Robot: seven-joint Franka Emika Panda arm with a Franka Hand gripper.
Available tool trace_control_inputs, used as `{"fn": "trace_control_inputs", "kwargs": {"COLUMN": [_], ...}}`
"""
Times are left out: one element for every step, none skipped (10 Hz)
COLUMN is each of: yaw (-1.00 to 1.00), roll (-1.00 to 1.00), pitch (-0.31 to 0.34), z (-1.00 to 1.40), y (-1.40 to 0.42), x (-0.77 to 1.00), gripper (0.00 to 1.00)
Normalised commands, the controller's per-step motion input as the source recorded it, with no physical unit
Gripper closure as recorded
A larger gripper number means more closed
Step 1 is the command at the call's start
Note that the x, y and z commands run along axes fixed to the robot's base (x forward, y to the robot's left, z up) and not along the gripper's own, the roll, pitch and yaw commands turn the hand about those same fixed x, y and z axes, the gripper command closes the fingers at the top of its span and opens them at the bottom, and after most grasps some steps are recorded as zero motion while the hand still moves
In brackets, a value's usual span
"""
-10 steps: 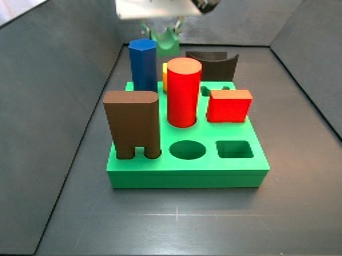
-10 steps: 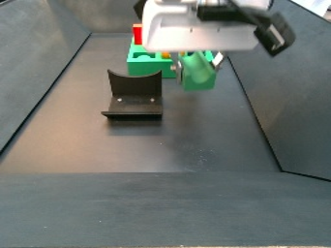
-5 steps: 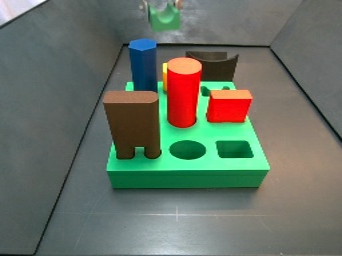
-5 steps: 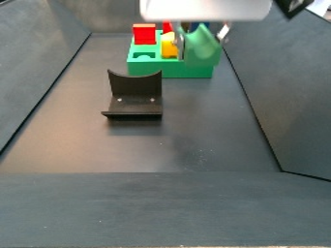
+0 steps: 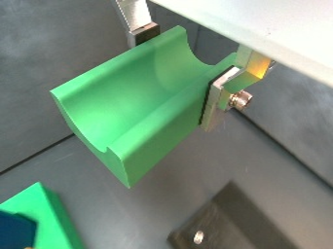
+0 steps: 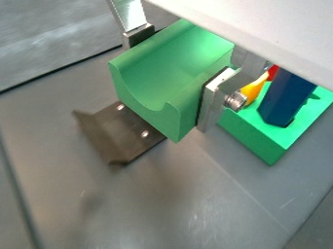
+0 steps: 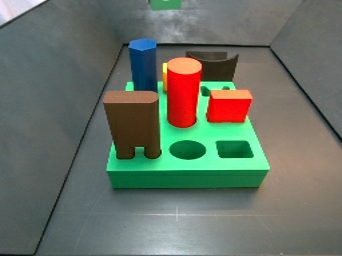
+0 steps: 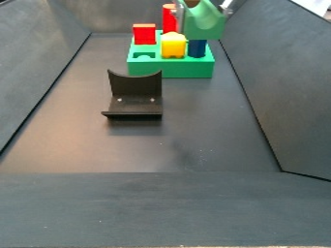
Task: Pick up the arch object. Move up. Place the arch object on the fixture. Regrasp the arch object. Move to above the board. Insert the arch object.
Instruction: Place the arch object on the fixture.
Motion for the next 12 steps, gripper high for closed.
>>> {"fn": "trace_control_inputs", "kwargs": {"yaw": [-0.36,-0.22,-0.13,-0.09,-0.06,-0.04,-0.03,-0.03,-0.02,-0.01,-0.01,-0.01], "roll": [-0.35,-0.29,-0.19,-0.15,-0.12,-0.12,-0.12,-0.12,-0.12,-0.12,-0.12,-0.12], "pitch": [-0.147,-0.106,-0.068,-0.054,-0.035,-0.024,-0.01,0.004,0.025,0.039,0.061,0.07], "z": [-0.1,-0.08,-0.08,-0.08,-0.07,-0.06,-0.06,-0.05,-0.03,-0.02,-0.02,-0.01], "y": [-0.2,-0.15,-0.14,-0.12,-0.08,-0.06,-0.04,-0.03,-0.01,0.0,0.0,0.0], "x": [1.0,1.0,1.0,1.0,1.0,1.0,0.98,0.86,0.7,0.6,0.46,0.39], "gripper": [1.0,1.0,1.0,1.0,1.0,1.0,1.0,1.0,1.0,1.0,1.0,1.0]}}
